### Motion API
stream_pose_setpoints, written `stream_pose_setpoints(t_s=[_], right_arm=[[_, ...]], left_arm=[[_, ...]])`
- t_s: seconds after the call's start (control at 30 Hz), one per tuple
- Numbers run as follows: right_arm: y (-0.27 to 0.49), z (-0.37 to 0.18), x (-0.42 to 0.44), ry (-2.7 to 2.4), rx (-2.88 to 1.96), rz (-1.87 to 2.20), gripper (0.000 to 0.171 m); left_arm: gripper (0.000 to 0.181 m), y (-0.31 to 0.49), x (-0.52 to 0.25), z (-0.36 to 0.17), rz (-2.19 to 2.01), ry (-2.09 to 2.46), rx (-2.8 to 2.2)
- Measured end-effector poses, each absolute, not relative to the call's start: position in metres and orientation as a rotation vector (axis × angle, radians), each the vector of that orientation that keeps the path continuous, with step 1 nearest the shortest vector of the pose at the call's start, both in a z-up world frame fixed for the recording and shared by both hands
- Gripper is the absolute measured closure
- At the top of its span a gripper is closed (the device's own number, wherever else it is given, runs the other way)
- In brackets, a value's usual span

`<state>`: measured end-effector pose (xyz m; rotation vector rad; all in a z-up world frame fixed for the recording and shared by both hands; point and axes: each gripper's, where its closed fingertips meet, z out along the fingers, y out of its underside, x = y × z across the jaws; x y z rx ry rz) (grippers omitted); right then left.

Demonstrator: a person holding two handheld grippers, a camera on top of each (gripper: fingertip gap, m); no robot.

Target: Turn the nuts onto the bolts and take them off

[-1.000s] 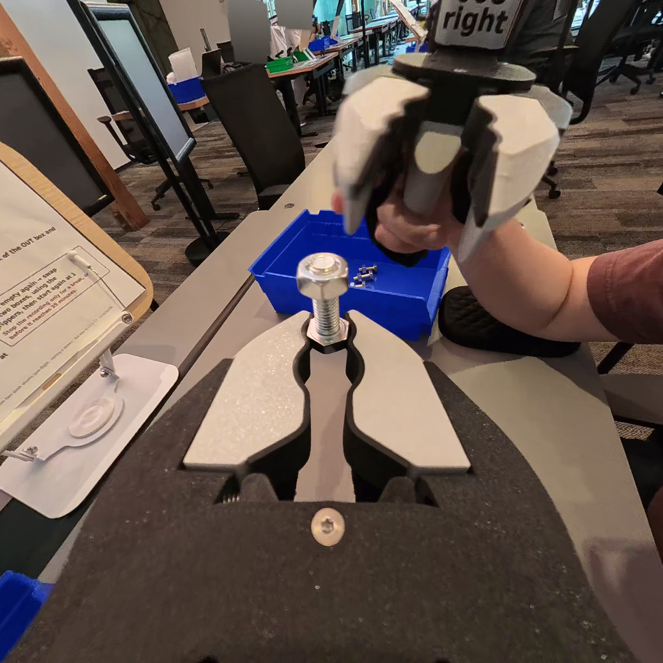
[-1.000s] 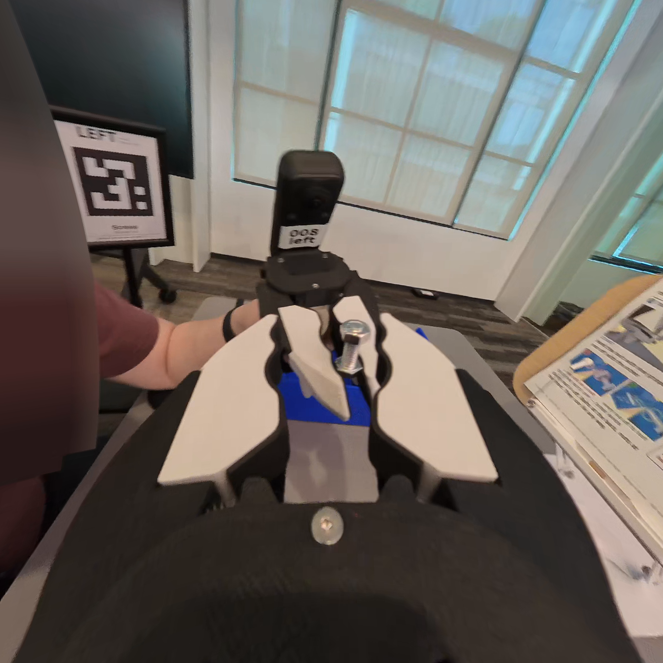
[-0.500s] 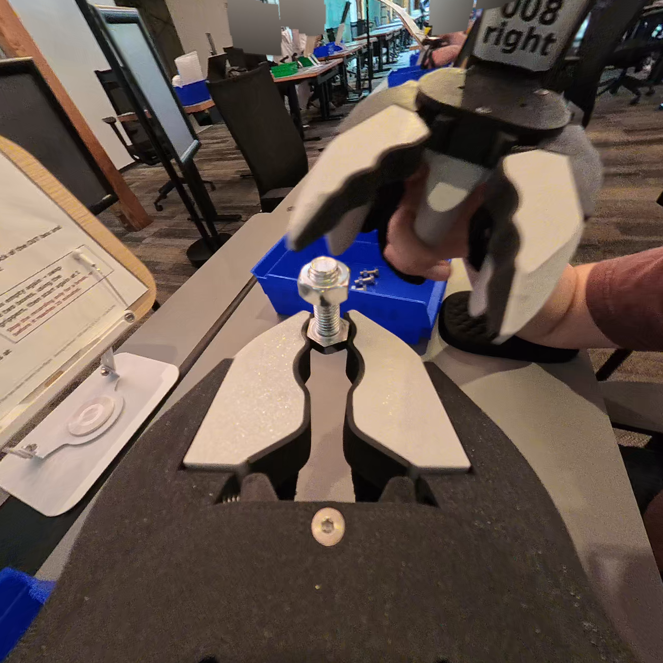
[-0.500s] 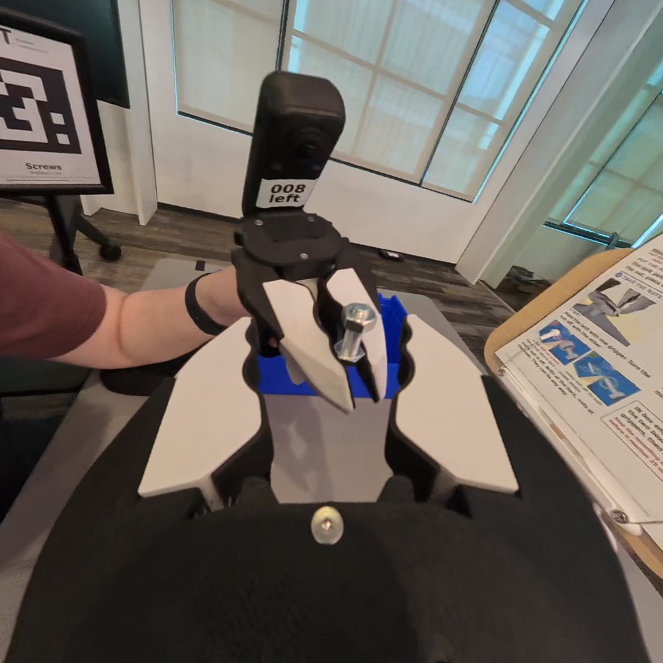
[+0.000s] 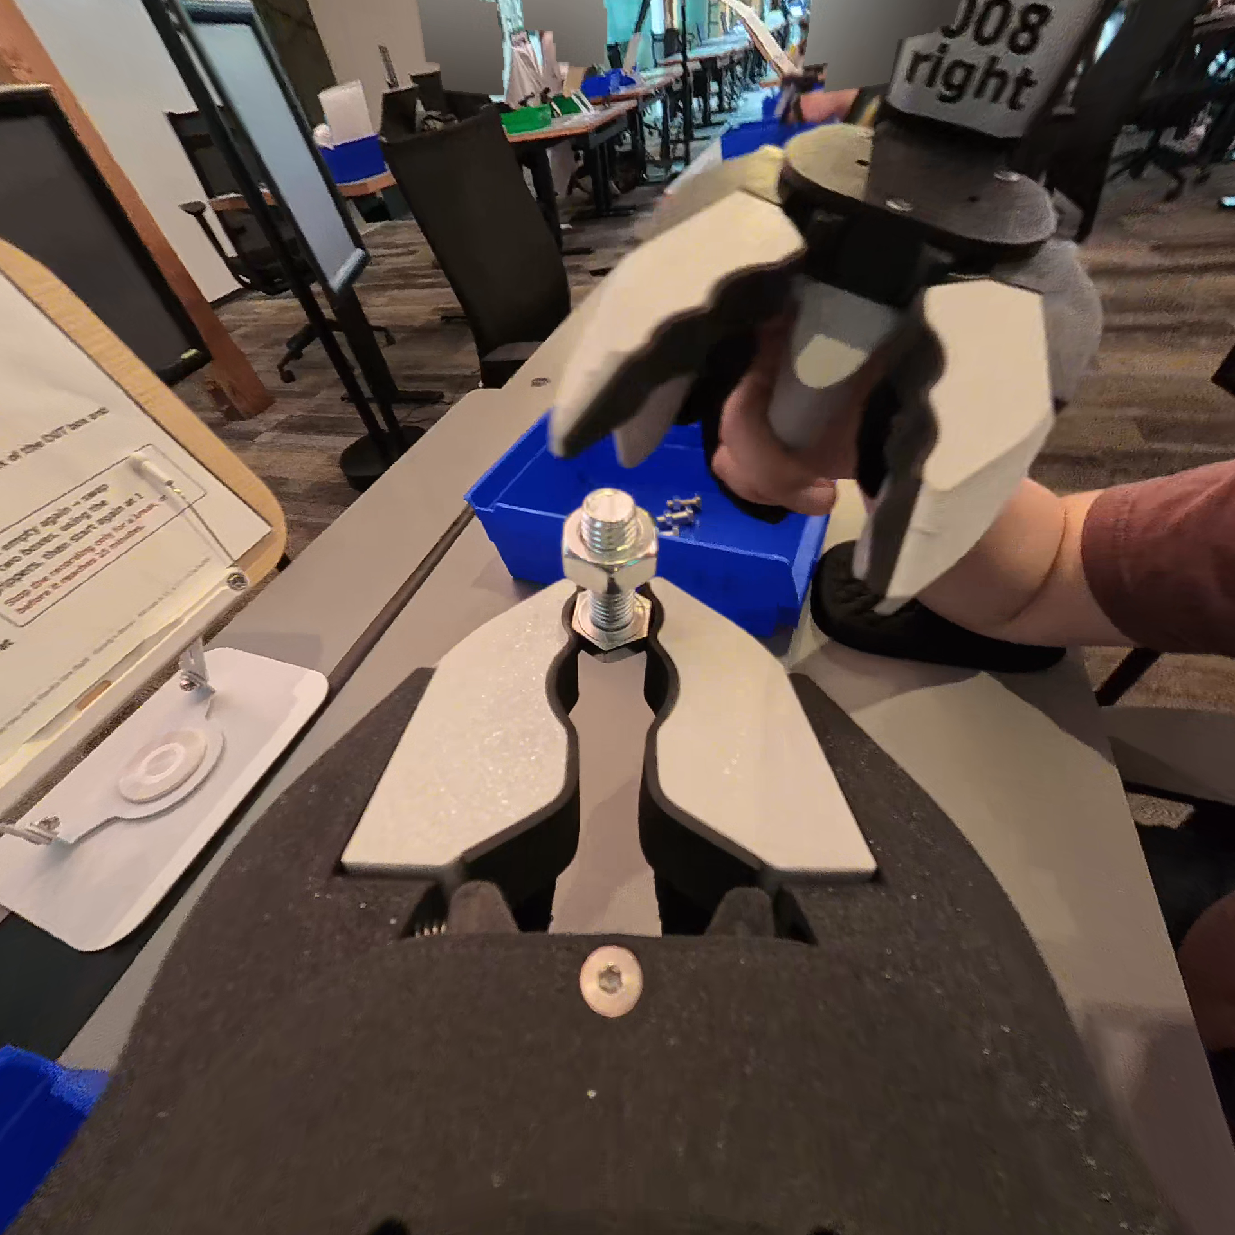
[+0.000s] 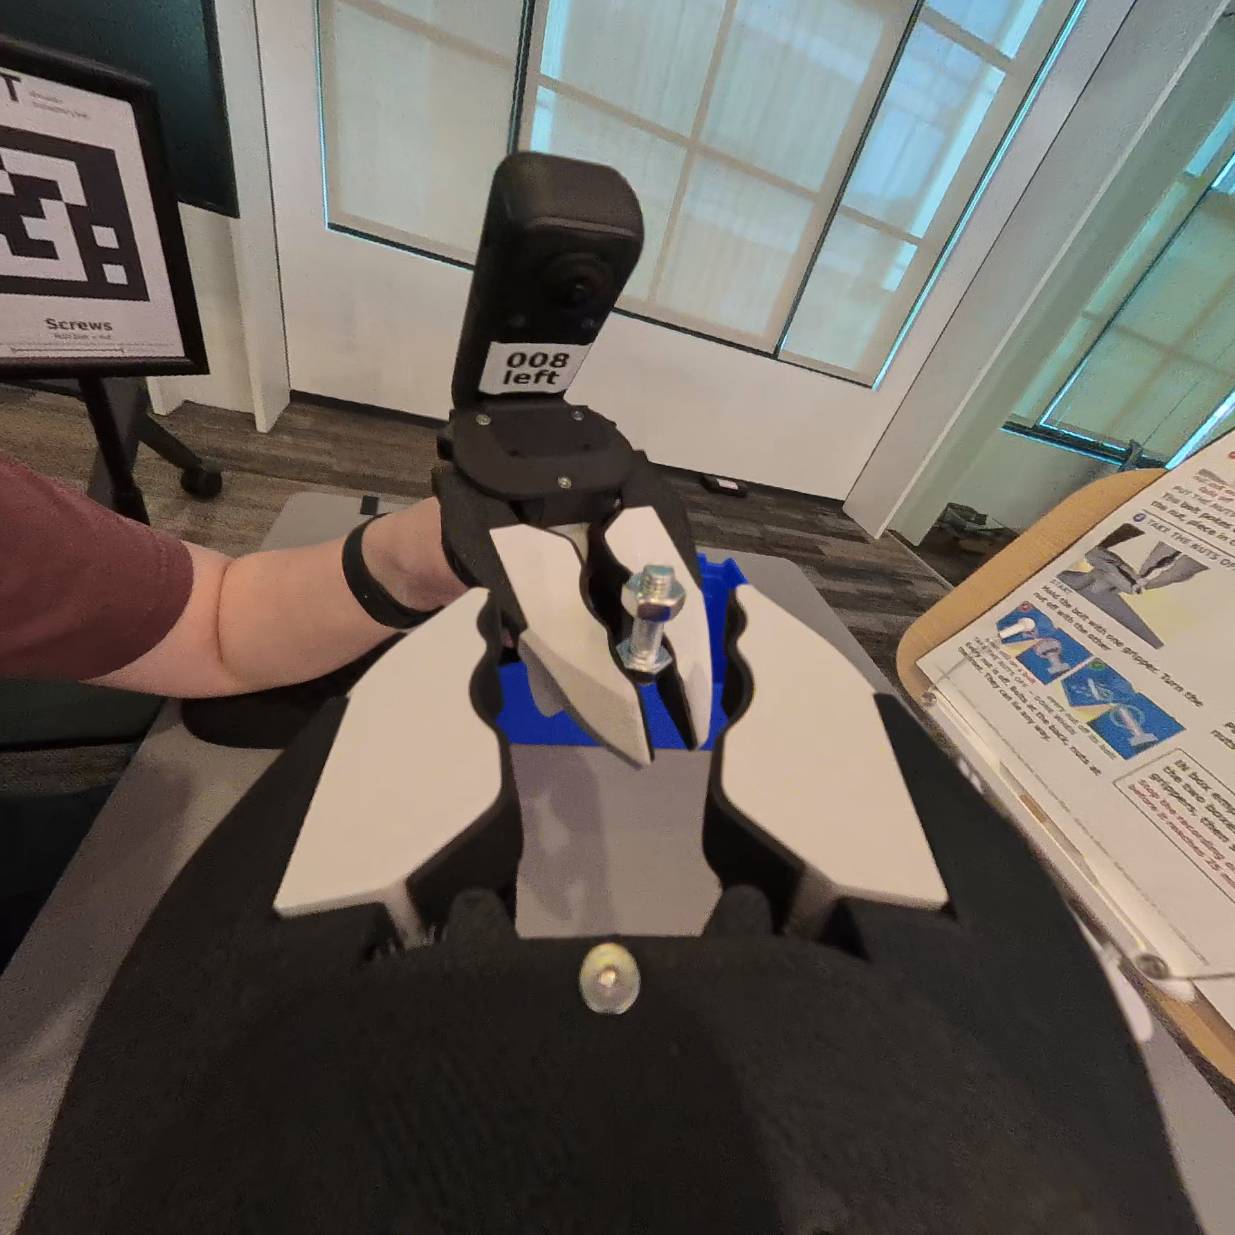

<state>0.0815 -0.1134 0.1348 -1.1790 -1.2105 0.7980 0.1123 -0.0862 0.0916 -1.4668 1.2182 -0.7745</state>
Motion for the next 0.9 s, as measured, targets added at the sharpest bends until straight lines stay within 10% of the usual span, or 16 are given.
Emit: stream_pose_setpoints(t_s=[0.9], right_arm=[[-0.105,0.129,0.081,-1.176,-1.229,1.115,0.161]], left_arm=[[0.163,-0.103,0.121,0.097,-0.895,1.255,-1.409]])
